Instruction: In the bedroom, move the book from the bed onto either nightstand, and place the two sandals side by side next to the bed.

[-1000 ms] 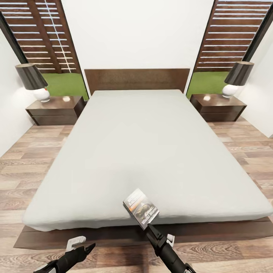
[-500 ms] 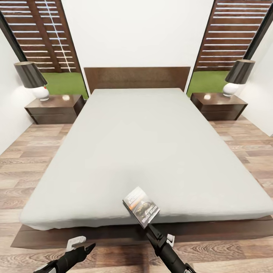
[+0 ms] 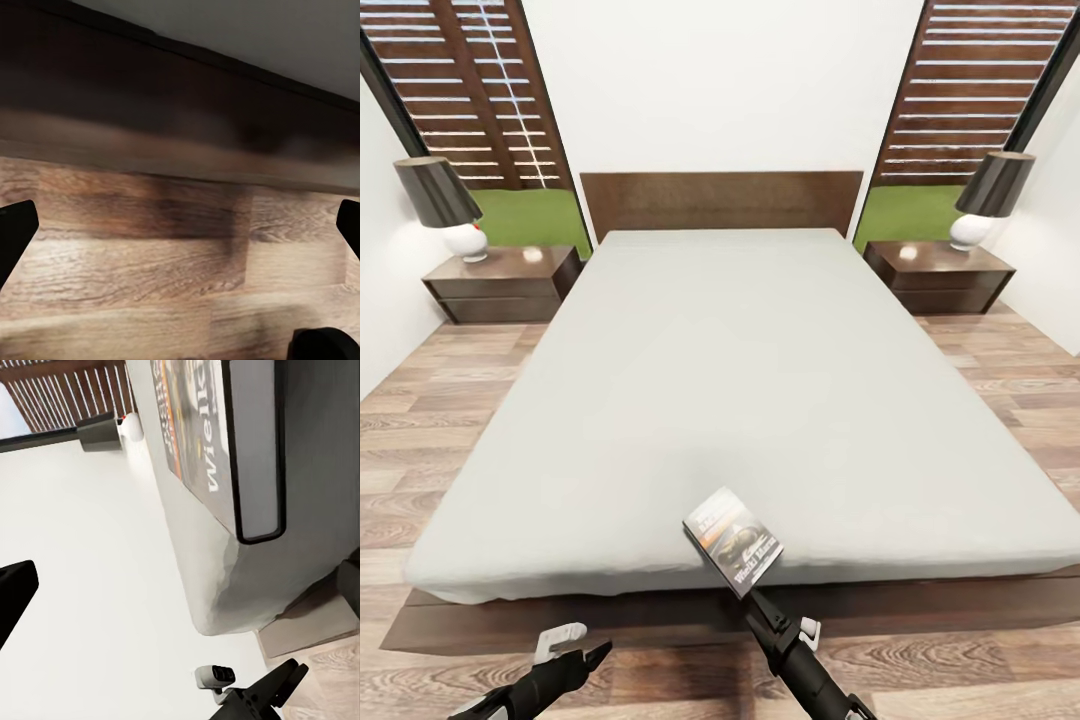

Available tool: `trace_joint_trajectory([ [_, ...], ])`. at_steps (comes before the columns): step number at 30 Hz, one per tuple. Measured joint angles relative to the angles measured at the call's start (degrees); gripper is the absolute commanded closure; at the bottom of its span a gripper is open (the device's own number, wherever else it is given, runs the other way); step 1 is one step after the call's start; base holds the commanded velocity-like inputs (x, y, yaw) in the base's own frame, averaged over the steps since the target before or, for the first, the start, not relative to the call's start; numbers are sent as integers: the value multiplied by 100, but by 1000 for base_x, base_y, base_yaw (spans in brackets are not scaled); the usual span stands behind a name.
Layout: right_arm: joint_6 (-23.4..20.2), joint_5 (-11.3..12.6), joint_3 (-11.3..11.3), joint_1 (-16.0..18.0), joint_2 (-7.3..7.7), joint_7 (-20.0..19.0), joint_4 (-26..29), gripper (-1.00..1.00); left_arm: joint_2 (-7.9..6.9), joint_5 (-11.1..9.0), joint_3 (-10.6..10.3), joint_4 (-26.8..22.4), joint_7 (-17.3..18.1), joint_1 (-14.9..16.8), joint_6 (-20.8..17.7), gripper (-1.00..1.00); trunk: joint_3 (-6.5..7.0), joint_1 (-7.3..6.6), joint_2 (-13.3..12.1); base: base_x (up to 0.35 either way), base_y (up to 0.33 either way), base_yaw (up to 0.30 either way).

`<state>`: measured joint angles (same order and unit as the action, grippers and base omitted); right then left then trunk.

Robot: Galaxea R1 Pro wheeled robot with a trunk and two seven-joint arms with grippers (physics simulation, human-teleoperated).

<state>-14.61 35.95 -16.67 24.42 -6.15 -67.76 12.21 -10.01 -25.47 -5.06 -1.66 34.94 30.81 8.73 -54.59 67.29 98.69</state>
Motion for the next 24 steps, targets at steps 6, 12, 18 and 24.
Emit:
trace_joint_trajectory([
  [6,0,0,0,0,0,0,0,-100,-3,-4,1,0,2,0,0,-100,-90,110,202,0,0,0],
  [12,0,0,0,0,0,0,0,-100,-5,-2,1,0,0,0,0,-100,-90,110,202,0,0,0],
  [18,0,0,0,0,0,0,0,-100,-6,-8,1,0,0,2,0,-100,-90,110,202,0,0,0],
  [24,0,0,0,0,0,0,0,-100,-8,-8,1,0,4,1,0,-100,-90,110,202,24,0,0],
])
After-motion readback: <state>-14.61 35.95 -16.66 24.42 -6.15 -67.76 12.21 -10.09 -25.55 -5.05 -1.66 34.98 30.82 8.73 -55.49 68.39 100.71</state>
